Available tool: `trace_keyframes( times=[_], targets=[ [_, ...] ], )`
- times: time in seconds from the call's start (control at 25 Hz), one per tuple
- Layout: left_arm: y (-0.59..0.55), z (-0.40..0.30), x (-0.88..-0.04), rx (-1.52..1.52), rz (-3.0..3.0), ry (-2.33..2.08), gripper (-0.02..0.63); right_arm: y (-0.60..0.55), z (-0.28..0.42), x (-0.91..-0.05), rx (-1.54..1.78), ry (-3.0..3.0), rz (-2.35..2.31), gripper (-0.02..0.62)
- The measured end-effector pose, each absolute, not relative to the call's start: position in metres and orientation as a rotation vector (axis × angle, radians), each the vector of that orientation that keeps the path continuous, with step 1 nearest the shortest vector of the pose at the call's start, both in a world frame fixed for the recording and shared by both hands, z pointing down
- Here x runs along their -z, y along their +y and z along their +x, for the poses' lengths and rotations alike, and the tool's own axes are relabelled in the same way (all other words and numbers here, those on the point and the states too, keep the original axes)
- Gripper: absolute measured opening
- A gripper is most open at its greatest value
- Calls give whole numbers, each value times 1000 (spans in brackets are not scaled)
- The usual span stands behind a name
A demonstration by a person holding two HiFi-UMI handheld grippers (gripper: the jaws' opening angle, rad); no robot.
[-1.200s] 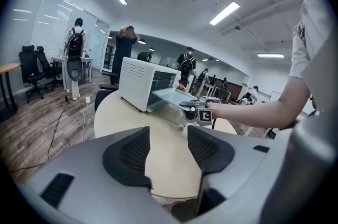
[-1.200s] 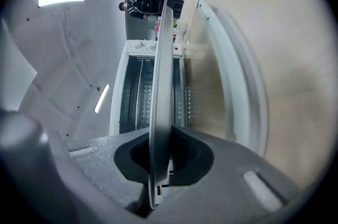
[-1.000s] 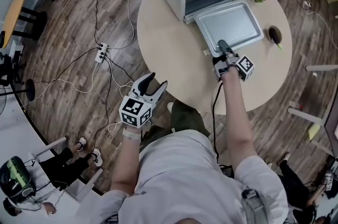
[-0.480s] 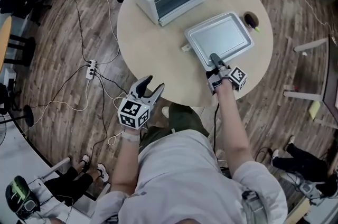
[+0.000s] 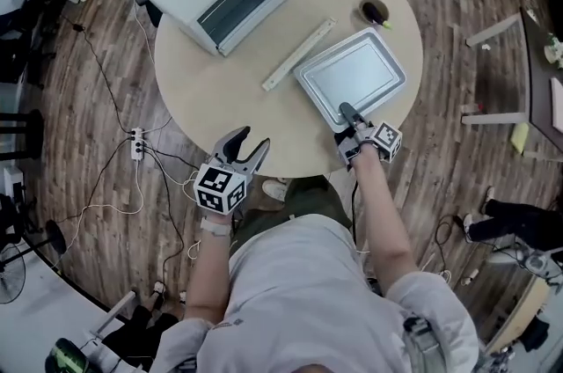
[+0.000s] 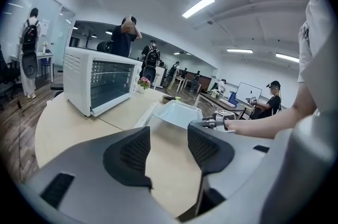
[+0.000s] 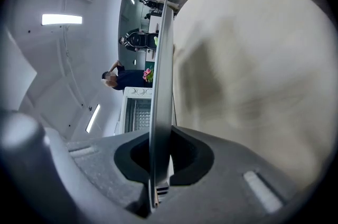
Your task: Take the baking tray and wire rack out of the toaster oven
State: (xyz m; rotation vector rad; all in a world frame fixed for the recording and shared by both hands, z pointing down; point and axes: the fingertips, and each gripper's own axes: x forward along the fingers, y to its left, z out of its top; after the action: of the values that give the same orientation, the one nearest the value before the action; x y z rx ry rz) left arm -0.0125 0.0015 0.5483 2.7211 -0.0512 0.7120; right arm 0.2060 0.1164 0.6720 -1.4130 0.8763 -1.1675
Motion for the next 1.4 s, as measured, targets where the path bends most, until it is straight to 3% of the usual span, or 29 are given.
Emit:
trace_keyframes(
  times=[0.88,1.4],
  targets=[
    [21,82,-585,-843,2645,214,213,163,244,-730,1289,680,-1620,21],
    [15,90,-589,-862,2631,247,213,180,262,-741,1393,635,-1886,165]
  ],
)
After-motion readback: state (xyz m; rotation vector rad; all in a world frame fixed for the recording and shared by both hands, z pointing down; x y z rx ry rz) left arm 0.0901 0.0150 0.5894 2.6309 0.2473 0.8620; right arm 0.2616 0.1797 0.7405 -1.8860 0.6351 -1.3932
